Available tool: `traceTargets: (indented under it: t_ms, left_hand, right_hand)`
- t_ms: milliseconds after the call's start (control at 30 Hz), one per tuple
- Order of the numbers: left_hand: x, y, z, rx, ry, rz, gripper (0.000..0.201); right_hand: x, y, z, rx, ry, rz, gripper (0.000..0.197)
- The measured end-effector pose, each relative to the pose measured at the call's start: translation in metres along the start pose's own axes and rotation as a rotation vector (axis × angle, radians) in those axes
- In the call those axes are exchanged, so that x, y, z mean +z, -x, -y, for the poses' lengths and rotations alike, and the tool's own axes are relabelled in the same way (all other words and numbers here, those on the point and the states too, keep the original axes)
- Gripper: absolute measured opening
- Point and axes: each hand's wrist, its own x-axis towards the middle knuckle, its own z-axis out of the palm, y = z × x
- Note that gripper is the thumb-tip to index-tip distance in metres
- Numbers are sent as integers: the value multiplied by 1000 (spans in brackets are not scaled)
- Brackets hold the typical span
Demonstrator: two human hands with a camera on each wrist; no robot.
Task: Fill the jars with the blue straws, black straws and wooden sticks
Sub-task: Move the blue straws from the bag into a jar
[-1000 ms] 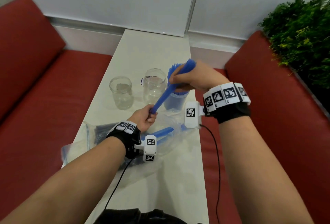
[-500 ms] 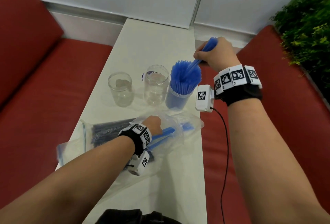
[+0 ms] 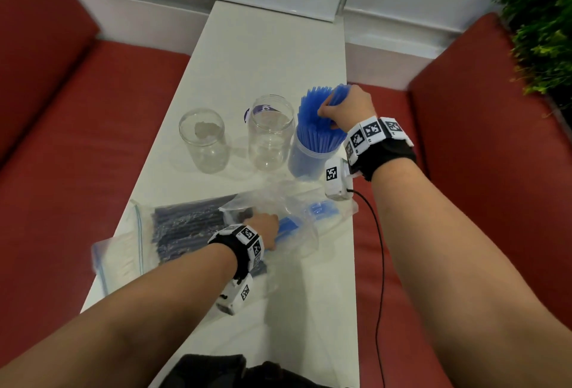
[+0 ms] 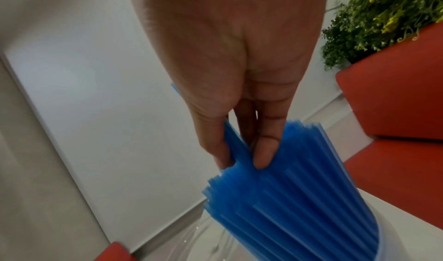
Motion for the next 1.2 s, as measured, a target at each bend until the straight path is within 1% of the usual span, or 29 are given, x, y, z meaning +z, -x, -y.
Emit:
traceTargets:
  t_ms: [67, 100, 133, 200, 233, 267, 300, 333, 433, 500, 533, 633, 700, 733, 800, 833, 867, 900, 967, 1000, 1033, 1067, 1100, 1133, 1167, 1200]
  left_hand:
    - [1, 1, -1, -2, 10, 32, 40]
    - [0, 2, -1, -1, 9, 48, 37]
    - [0, 3, -1, 6, 7, 61, 36]
    - [-2, 4, 0, 20, 7, 87, 36]
    - [-5, 6, 0, 23, 7, 97, 36]
    - [-8, 8, 0, 24, 12, 104, 36]
    - [-12, 10, 1, 20, 19, 116, 36]
    - [-16, 12, 2, 13, 31, 130, 37]
    - [-27, 22, 5, -23, 51, 151, 36]
    - [-35, 31, 9, -58, 54, 154, 35]
    - [-38, 34, 11, -74, 60, 154, 34]
    - [-46, 44, 15, -89, 54, 160, 36]
    - [-50, 48, 17, -91, 15, 116, 40]
    - [-52, 51, 17, -94, -8, 87, 41]
    - [-60, 60, 16, -100, -85, 55, 44]
    - [-65, 66, 16, -106, -127, 47, 46]
    - [-71, 72, 16, -115, -166, 29, 48]
    - [-79, 80, 16, -129, -200, 11, 48]
    - [-97, 99, 15, -166, -236, -23, 41]
    - [-107, 111, 14, -178, -245, -51, 34]
    - [-118, 122, 13, -183, -253, -85, 32]
    - [-128, 134, 11, -188, -270, -106, 31]
    - [-138, 144, 7, -198, -298, -117, 29]
    - [-145, 156, 4, -208, -321, -122, 28]
    - [-153, 165, -1, -212, -342, -127, 26]
    - [-159, 173, -6, -214, -361, -130, 23]
  right_hand:
    - [3, -4, -6, -39, -8, -20, 28]
    - [2, -5, -7, -80, -29, -53, 31]
    - [0, -4, -7, -132, -73, -111, 34]
    - [-3, 0, -4, -272, -198, -271, 37]
    - [-3, 2, -2, -361, -207, -341, 35]
    - [-1, 2, 0, -441, -144, -381, 34]
    - [2, 1, 0, -496, -33, -381, 35]
    - [8, 0, 0, -510, 95, -343, 38]
    - [32, -1, -11, -409, 439, -154, 44]
    - [47, 2, -25, -332, 607, -37, 56]
    - [51, 4, -30, -313, 640, -10, 63]
    - [54, 8, -35, -290, 575, -38, 74]
    - [49, 16, -30, -260, 546, -44, 80]
    - [45, 22, -27, -282, 487, -79, 82]
    - [38, 43, -20, -429, 235, -188, 80]
    - [37, 58, -16, -513, 70, -195, 78]
    - [40, 73, -14, -573, -77, -132, 77]
    - [46, 88, -14, -596, -177, 1, 78]
    - [62, 118, -21, -544, -276, 341, 84]
    - [71, 129, -27, -508, -305, 464, 90]
    - [79, 136, -33, -476, -309, 538, 96]
    - [86, 141, -38, -460, -275, 581, 100]
    - [94, 144, -41, -446, -217, 595, 100]
    - [100, 147, -42, -456, -158, 573, 94]
    - [106, 151, -40, -462, -111, 533, 81]
    - [112, 154, -39, -461, -112, 476, 60]
